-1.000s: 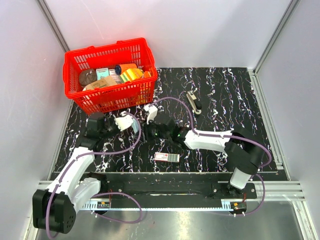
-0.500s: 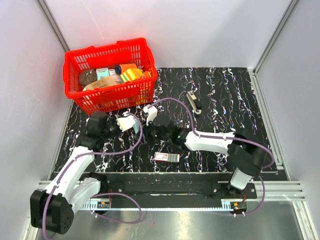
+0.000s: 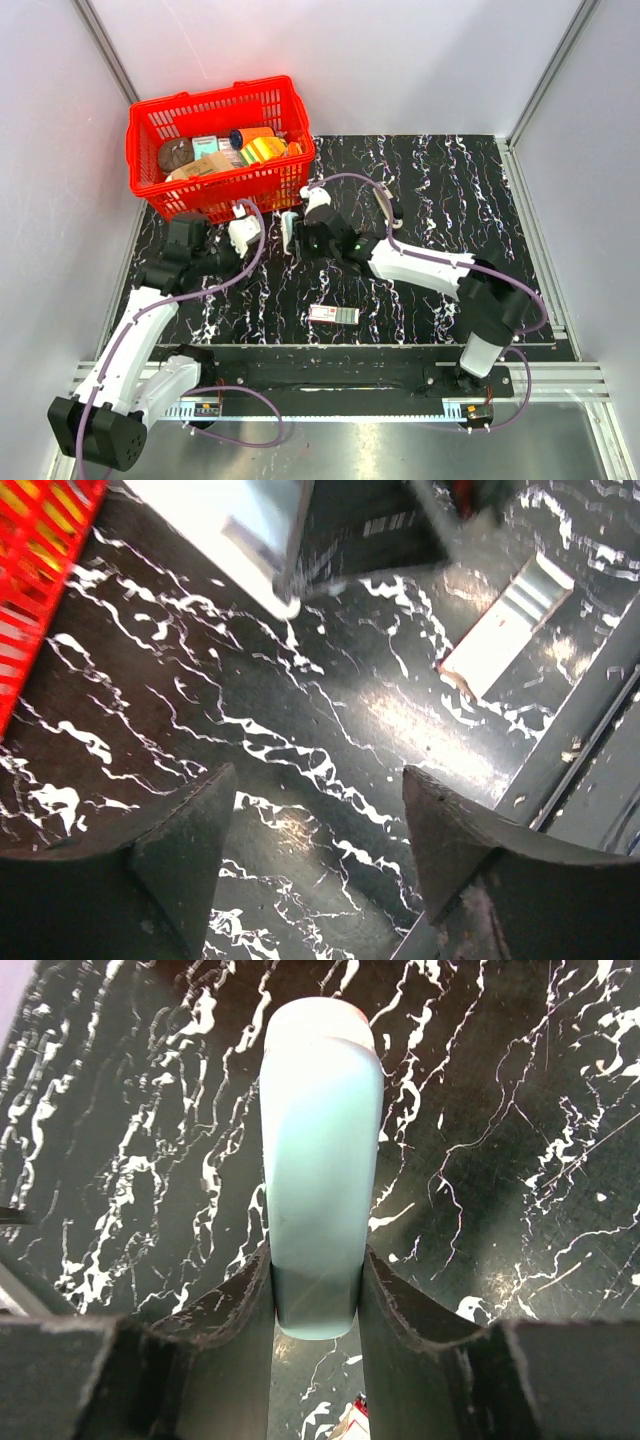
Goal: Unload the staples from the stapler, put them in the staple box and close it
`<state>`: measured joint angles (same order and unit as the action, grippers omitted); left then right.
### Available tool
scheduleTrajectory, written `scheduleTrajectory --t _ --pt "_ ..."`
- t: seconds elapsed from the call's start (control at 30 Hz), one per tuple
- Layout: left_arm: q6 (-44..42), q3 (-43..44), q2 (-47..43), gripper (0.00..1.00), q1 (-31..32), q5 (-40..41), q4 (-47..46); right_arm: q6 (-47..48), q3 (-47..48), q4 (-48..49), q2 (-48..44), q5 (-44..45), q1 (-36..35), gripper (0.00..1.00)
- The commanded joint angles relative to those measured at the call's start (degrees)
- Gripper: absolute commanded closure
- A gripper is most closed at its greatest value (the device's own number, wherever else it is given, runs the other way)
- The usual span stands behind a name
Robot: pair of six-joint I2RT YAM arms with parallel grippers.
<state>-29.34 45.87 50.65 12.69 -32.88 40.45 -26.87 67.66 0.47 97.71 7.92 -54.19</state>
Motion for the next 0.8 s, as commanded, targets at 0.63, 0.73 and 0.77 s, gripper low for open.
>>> scheduleTrajectory --t 0.63,0.73,0.77 --pt "15.7 10.4 -0.4 0.01 0.0 19.8 -2.5 -8.4 39.3 -36.4 32.9 2.4 -2.1 0.69" --pt "16.2 9.9 -0.3 0.01 0.1 19.9 -2.9 -8.8 39.5 -36.4 32.5 2.4 -2.1 0.48" --pt "16.2 9.9 -0.2 0.01 0.1 19.8 -2.9 -8.6 39.5 -36.6 31.9 2.7 -2.1 0.41"
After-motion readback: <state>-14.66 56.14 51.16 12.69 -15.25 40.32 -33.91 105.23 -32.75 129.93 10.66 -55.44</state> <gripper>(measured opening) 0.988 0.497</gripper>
